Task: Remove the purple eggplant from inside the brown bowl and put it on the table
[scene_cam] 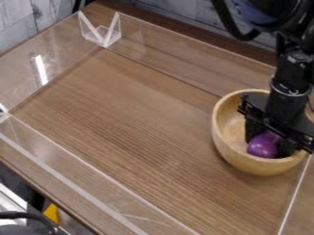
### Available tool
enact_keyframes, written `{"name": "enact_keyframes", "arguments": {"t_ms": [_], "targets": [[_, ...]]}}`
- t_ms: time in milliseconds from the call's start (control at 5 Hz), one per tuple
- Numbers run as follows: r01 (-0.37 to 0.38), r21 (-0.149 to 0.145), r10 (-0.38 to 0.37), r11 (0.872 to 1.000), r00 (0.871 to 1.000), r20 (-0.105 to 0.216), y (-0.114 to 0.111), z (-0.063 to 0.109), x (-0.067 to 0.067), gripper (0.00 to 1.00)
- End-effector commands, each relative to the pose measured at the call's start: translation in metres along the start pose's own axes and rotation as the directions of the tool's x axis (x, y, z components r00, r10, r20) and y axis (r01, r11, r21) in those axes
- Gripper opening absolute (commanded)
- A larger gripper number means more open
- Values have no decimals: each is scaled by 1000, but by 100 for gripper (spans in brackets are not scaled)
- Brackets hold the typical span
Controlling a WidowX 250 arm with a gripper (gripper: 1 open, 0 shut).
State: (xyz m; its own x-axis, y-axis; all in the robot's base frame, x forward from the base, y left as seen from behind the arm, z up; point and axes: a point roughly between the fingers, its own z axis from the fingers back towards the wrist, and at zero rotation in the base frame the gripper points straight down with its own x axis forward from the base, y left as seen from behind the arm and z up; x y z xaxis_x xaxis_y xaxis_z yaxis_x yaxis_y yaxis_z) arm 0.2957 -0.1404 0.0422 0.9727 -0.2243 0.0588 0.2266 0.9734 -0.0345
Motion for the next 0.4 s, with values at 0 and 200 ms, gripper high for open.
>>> {"name": "enact_keyframes", "arguments": {"t_ms": [0,200], "targets": [[-33,-14,34,999,996,87,-14,36,6,0],[44,-23,-42,999,995,89,-11,43,-1,0]]}}
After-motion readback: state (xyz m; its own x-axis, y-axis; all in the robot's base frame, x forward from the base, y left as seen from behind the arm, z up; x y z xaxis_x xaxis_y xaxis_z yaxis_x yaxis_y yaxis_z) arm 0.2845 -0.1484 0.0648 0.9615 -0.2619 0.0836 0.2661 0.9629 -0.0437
